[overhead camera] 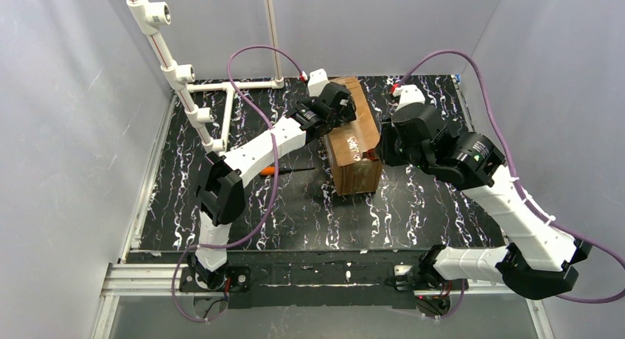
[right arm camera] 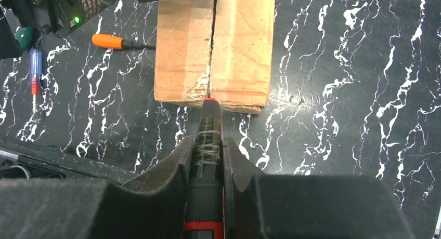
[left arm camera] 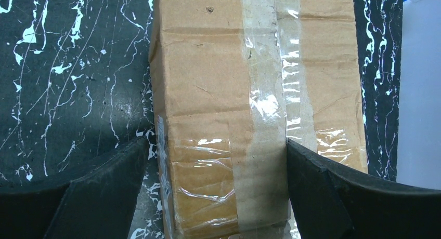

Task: Unpack the express box
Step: Cut the express box at the center of the board.

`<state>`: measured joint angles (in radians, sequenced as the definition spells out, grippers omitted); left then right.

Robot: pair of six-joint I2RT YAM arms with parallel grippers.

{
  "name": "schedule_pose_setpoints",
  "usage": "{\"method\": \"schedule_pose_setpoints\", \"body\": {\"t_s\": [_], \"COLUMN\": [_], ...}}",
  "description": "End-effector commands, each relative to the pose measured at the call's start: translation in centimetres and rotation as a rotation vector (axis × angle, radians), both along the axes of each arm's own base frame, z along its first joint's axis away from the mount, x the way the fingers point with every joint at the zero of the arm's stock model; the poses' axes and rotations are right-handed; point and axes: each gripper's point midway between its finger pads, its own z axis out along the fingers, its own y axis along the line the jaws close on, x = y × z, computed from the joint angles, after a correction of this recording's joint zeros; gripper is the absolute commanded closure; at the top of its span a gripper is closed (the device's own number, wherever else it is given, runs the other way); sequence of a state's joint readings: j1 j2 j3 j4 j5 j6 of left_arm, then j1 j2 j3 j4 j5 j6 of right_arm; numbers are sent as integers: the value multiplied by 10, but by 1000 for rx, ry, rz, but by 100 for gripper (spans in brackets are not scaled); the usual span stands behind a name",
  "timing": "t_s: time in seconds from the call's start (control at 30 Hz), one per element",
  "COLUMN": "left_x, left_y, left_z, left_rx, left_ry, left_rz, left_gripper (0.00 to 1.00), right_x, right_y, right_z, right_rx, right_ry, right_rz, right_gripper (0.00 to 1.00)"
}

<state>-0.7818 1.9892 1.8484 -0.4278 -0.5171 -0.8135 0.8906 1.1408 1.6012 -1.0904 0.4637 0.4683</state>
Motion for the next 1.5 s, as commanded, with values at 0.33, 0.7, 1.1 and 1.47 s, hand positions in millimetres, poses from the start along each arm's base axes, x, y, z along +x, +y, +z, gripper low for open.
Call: {"method": "schedule_pose_setpoints", "body": {"t_s": [0.33, 0.7, 1.1, 1.47], "left_x": [-4, -5, -6, -28], "left_y": [33, 35, 31, 13], "left_z": [-47, -45, -45, 3], "left_rx": [174, 172, 171, 99], "left_ry": [96, 97, 101, 62], "left_rz": [59, 62, 37, -197], "left_gripper": [5, 5, 5, 2], "right_x": [-31, -29, -20, 8], "right_y": [-8, -20, -23, -68], "right_z": [-27, -3, -2, 19], "right_rx": [-57, -41, -78, -272], "right_ry": [135, 72, 48, -98], "right_rz": [81, 44, 23, -186], "right_gripper": [99, 99, 99, 99]}}
